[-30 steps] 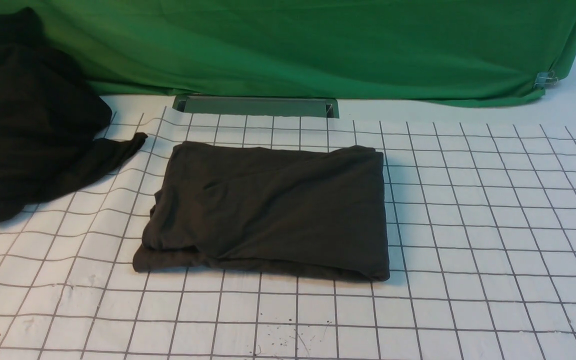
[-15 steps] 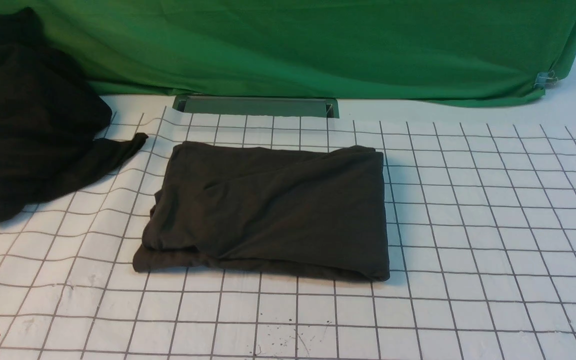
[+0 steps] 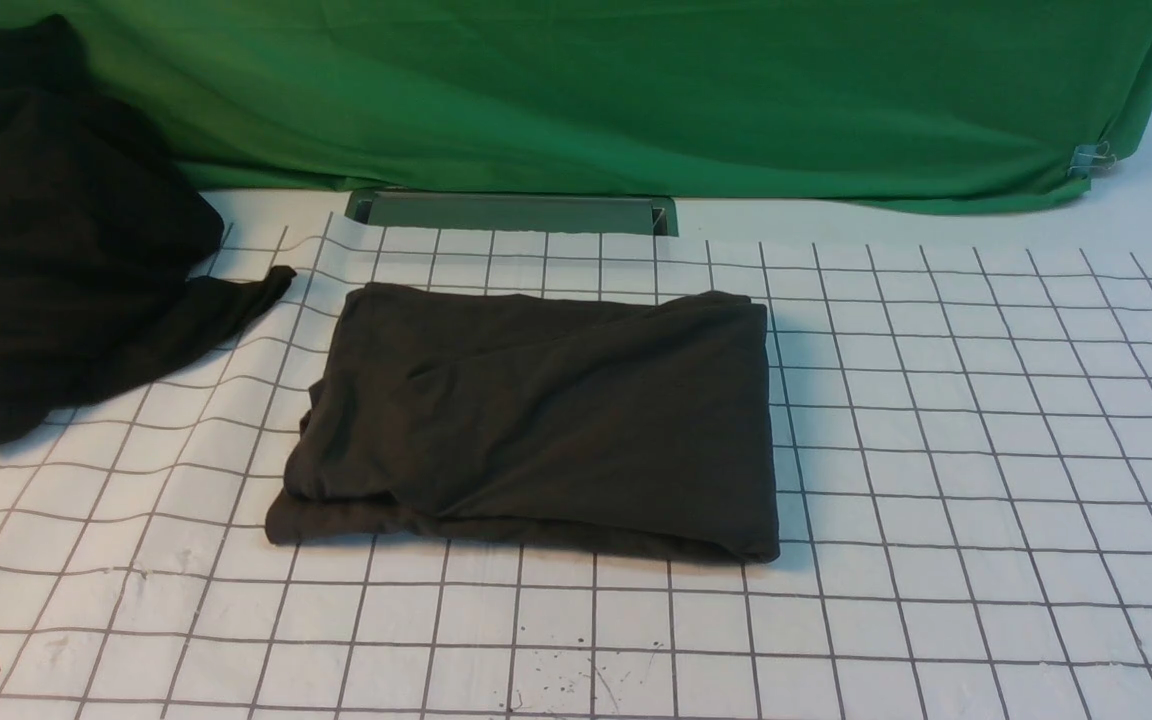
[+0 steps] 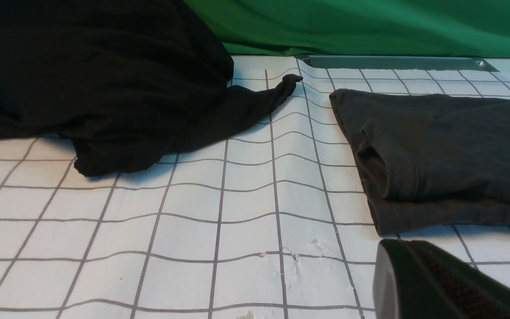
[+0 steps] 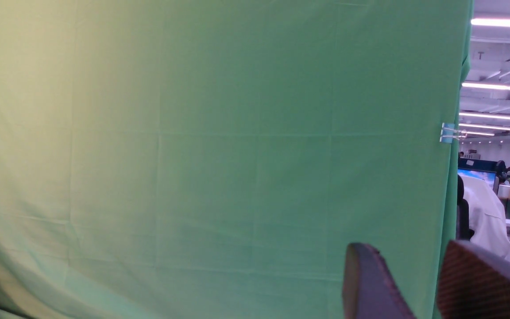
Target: Fold a long-sleeved shirt over a white checkered tablecloth.
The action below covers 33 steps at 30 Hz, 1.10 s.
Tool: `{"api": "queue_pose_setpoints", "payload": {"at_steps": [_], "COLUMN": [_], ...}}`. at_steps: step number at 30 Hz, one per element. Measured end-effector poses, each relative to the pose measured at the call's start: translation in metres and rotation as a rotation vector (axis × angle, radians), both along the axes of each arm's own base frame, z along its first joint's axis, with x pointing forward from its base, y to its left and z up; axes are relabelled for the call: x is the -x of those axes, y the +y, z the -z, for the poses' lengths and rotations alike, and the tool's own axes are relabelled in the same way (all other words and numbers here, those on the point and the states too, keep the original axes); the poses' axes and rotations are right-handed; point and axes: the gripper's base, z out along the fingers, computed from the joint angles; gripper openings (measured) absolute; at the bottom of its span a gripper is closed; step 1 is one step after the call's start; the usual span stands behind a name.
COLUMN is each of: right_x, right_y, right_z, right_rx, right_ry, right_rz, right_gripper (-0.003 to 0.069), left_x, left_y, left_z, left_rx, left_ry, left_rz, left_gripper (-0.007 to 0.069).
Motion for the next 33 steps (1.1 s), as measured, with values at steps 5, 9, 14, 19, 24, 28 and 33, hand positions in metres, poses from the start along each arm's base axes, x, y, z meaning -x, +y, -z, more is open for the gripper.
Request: {"api": "queue_pose_setpoints", "payload": {"at_steps": [5, 9, 14, 19, 24, 28, 33], "right_x": [-0.016, -0.033, -0.045, -0.048, -0.048, -0.048, -0.048], "right_y": [0.0, 0.001, 0.002, 0.002, 0.001, -0.001, -0.002], "right_z": [0.027, 0.066, 0.107, 0.155, 0.161, 0.162, 0.162], "right_rx": [0.03, 0.057, 0.092, 0.183, 0.231, 0.2, 0.173], "right_ry": [0.078, 0.184, 0.303, 0.484, 0.537, 0.55, 0.555], "right_rz": [0.061, 0.102, 0.105, 0.117, 0.137, 0.167, 0.185], "right_gripper": [0.0241, 0.0241, 0.0241, 0.0241, 0.0241, 0.0241, 0.0241], "left_x": [0.0, 0.0, 0.0, 0.0, 0.0, 0.0, 0.0], "left_y": [0.0, 0.0, 0.0, 0.0, 0.0, 0.0, 0.0], "left_z": [0.0, 0.0, 0.0, 0.0, 0.0, 0.0, 0.0], "left_rx": [0.0, 0.0, 0.0, -0.001, -0.002, -0.003, -0.003], "left_ry": [0.0, 0.0, 0.0, 0.0, 0.0, 0.0, 0.0], "left_rz": [0.0, 0.0, 0.0, 0.0, 0.0, 0.0, 0.0], "left_gripper": [0.0002, 0.0002, 0.0002, 0.0002, 0.0002, 0.0002, 0.0002]}}
